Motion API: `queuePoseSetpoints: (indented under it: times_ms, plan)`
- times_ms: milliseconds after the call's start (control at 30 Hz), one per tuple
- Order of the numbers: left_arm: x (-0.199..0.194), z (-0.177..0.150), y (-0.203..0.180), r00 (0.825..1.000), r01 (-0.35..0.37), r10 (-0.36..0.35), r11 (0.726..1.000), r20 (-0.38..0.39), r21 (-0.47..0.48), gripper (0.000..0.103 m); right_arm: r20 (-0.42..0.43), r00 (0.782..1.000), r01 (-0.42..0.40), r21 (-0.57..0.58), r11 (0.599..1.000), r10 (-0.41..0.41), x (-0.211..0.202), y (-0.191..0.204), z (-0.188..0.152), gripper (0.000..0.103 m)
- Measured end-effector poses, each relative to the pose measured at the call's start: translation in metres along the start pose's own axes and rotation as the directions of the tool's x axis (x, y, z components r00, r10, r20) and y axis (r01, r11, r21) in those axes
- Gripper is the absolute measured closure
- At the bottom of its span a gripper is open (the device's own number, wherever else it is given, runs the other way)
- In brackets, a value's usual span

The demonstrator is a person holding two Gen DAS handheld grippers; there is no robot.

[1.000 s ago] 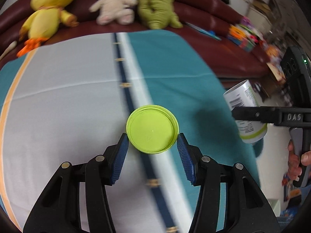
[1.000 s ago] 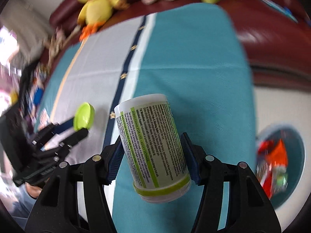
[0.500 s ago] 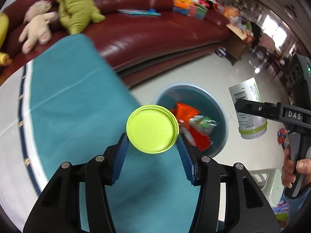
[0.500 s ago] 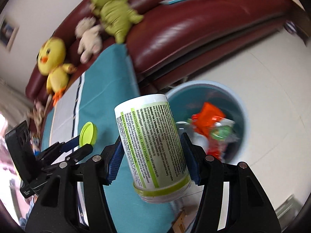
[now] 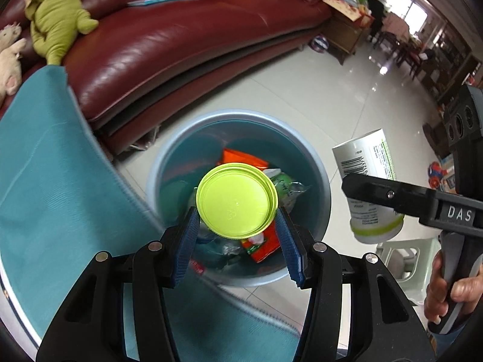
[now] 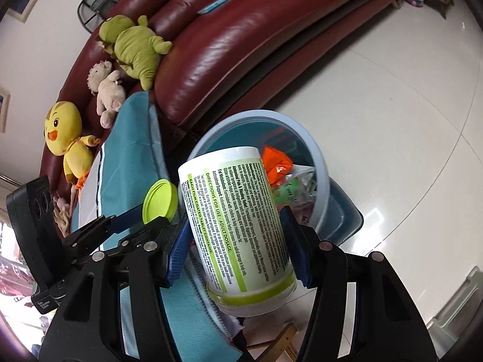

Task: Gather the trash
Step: 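Open the left tool to drop the lid into the bin, then open the right tool to drop the white bottle into the bin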

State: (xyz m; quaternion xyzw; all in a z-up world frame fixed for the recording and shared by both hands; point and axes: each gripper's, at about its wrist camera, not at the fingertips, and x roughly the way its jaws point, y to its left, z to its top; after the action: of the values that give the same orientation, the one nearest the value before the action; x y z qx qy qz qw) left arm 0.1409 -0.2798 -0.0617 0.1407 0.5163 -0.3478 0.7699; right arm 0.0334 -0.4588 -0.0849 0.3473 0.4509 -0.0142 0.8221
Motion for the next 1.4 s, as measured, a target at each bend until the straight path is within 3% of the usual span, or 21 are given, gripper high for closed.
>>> queuePoseSetpoints:
  times_ms: [367, 467, 667, 733, 1300, 1367, 1400]
  plan:
    - [0.048, 0.026, -0.016, 0.998, 0.030, -0.030, 1.000, -0.062, 0.008, 0.047, 0.002, 1.000, 0.011, 0.080, 0.997, -0.011, 0.006, -0.031, 0.007, 0.048]
    - [0.050, 0.025, -0.012, 0.997, 0.029, -0.029, 1.000, -0.066, -0.008, 0.042, -0.001, 1.000, 0.018, 0.090, 0.996, -0.018, 0.008, -0.035, 0.008, 0.048]
    - [0.041, 0.018, 0.003, 0.998, 0.014, -0.016, 0.999, -0.060, -0.040, 0.035, -0.006, 1.000, 0.015, 0.082, 0.996, -0.015, 0.011, -0.032, 0.010, 0.048]
    - [0.034, 0.013, 0.005, 0.998, 0.003, -0.006, 0.999, -0.056, -0.044, 0.026, -0.009, 1.000, 0.013, 0.071, 0.997, -0.012, 0.012, -0.027, 0.010, 0.048]
    - [0.001, -0.012, 0.025, 0.998, -0.051, 0.049, 0.997, -0.029, -0.063, 0.024, -0.044, 0.996, 0.080, 0.005, 0.997, -0.080, 0.035, 0.003, 0.010, 0.048]
    - [-0.002, -0.014, 0.029, 0.998, -0.051, 0.049, 0.996, -0.027, -0.071, 0.022, -0.046, 0.995, 0.090, 0.000, 0.996, -0.090, 0.036, 0.005, 0.010, 0.048]
    - [-0.003, -0.016, 0.030, 0.998, -0.053, 0.051, 0.996, -0.025, -0.074, 0.016, -0.048, 0.994, 0.096, -0.002, 0.995, -0.096, 0.038, 0.007, 0.010, 0.048]
